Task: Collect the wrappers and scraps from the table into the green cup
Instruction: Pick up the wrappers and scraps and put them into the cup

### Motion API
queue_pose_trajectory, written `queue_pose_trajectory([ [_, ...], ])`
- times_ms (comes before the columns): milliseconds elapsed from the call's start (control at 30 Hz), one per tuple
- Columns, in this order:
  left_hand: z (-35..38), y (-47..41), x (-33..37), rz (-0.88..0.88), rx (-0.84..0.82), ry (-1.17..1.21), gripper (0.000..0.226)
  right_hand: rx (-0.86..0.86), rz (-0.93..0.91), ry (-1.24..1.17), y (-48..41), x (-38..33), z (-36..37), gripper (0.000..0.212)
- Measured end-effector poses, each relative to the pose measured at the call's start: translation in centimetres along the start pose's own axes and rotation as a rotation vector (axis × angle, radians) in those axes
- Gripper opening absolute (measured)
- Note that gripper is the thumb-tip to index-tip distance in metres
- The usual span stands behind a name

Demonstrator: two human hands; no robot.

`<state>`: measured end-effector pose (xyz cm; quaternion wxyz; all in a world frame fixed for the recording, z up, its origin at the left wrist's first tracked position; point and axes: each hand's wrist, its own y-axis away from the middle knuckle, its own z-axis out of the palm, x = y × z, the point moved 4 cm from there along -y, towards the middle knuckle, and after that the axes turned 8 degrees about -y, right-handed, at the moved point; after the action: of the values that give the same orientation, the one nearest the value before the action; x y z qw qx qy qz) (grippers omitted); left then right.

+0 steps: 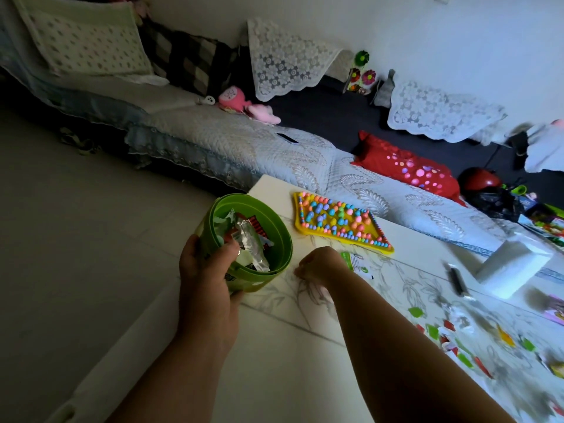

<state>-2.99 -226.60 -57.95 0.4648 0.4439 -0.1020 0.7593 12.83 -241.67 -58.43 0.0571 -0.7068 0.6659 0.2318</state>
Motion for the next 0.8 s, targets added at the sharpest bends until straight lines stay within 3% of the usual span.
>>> queue_pose_trajectory([
  [333, -1.0, 0.4, 1.0, -0.032, -0.041, 0.009, 0.060, 0.024, -0.007, -0.141, 3.6, 0.9, -0.1, 0.027],
  [433, -1.1, 0.7, 1.2, -0.037, -0.051, 0.005, 0.059, 0.064, 0.000, -0.414, 5.7, 1.5, 0.0, 0.007],
  [533, -0.9, 1.3, 1.2, -0.045, -0.063, 0.015, 0.058, 0.186, -0.048, -0.861, 8.7, 0.6, -2.5, 0.009],
  [600, -0.5, 1.8, 0.9, -0.047, -0.077, 0.010, 0.057, 0.207, -0.173, -0.972, 10.6, -1.4, -4.9, 0.008],
  [667, -0.1, 2.3, 0.6, -0.056, -0.093, -0.007, 0.053, 0.173, -0.305, -0.935, 12.3, -3.9, -6.4, 0.015],
  [800, 0.7, 3.2, -0.2, -0.094, -0.138, -0.020, 0.056, 0.179, -0.431, -0.431, 13.7, -7.2, -6.4, 0.018],
])
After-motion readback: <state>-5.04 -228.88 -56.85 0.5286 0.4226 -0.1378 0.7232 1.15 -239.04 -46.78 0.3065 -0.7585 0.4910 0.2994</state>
